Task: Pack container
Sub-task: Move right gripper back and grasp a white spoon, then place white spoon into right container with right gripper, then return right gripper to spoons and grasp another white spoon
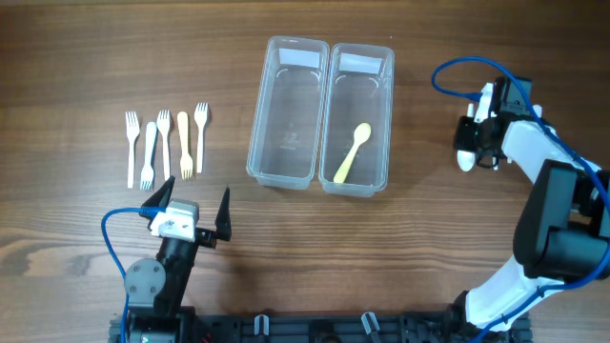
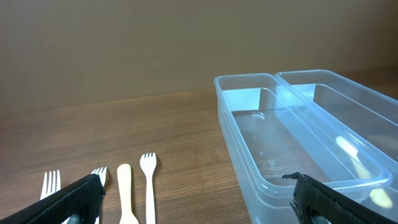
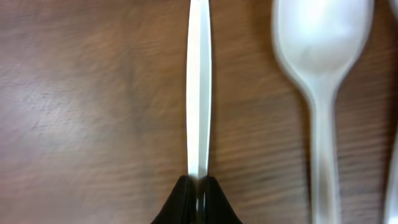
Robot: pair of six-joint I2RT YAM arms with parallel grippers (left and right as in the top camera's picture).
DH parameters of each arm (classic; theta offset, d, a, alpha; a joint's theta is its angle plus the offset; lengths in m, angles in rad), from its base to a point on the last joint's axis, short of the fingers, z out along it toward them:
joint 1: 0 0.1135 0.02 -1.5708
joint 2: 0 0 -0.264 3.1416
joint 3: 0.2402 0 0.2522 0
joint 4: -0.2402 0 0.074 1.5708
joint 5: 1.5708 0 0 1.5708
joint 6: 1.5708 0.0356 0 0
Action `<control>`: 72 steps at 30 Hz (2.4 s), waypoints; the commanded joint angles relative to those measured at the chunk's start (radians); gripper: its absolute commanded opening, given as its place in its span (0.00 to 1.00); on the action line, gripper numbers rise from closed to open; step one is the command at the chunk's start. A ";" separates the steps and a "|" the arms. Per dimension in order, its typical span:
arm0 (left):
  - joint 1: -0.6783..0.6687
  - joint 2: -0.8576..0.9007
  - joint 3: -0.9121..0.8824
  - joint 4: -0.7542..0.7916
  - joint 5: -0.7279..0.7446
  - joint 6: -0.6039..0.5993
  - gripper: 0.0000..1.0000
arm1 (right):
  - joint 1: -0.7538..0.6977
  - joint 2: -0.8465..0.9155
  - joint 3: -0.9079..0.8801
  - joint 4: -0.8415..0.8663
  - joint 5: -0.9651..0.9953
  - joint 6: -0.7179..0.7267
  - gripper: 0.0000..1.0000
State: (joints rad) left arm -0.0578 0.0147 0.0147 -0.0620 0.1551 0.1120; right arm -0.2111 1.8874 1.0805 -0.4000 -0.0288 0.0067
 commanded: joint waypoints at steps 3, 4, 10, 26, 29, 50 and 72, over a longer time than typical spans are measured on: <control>0.004 -0.006 -0.008 0.003 0.001 0.015 1.00 | 0.000 -0.252 0.074 -0.090 -0.199 0.033 0.04; 0.004 -0.006 -0.008 0.002 0.001 0.015 1.00 | 0.000 -0.313 0.074 -0.094 -0.215 0.059 0.04; 0.004 -0.006 -0.008 0.003 0.001 0.015 1.00 | 0.046 -0.554 0.074 -0.148 -0.345 0.083 0.04; 0.004 -0.006 -0.008 0.002 0.001 0.015 1.00 | 0.463 -0.357 0.028 -0.050 -0.298 0.206 0.04; 0.004 -0.006 -0.008 0.003 0.001 0.015 1.00 | 0.474 -0.296 0.028 -0.037 -0.279 0.204 0.04; 0.004 -0.006 -0.008 0.002 0.001 0.015 1.00 | 0.300 -0.594 0.062 -0.209 0.174 0.076 0.59; 0.004 -0.006 -0.008 0.003 0.001 0.015 1.00 | -0.080 -0.171 0.021 0.054 0.053 -0.168 0.76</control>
State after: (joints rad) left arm -0.0578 0.0147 0.0147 -0.0620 0.1551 0.1120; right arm -0.2783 1.6516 1.1099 -0.3962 0.1085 -0.0532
